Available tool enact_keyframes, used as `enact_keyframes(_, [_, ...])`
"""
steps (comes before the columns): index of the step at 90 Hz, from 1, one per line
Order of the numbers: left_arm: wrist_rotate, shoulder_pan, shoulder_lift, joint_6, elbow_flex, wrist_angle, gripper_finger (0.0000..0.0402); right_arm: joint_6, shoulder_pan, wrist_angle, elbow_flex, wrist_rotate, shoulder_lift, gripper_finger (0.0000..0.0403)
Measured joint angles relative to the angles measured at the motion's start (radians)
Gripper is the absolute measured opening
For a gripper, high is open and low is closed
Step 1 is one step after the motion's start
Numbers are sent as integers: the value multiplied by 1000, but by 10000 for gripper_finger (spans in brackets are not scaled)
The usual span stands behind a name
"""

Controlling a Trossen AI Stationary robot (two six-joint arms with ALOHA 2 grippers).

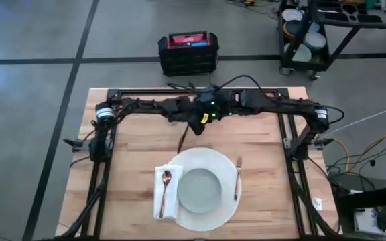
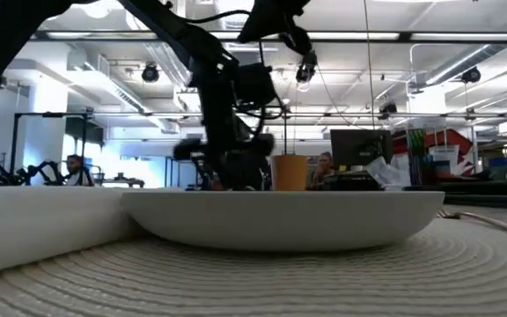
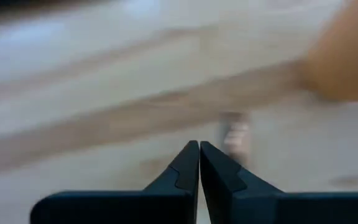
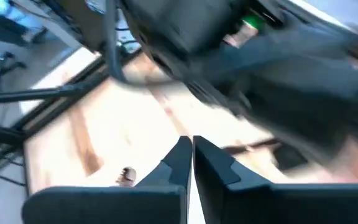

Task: Set table place
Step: Put the gold knife on the white mat

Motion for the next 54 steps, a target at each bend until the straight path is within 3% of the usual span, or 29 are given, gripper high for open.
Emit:
enact_keyframes(16, [90,6,-113,125,-115,114,0,-20,35,-201,0,230,-82,0])
enact_keyframes(31, [355,32,-145,323,-195,252,0,69,76,-410,0,478,-154,0])
enact_keyframes(39, [425,48,-141,373,-195,253,0,120,87,-475,-4,530,-179,0])
enact_keyframes(54, [428,70,-141,426,-152,207,0,146,102,-551,-23,548,-209,0])
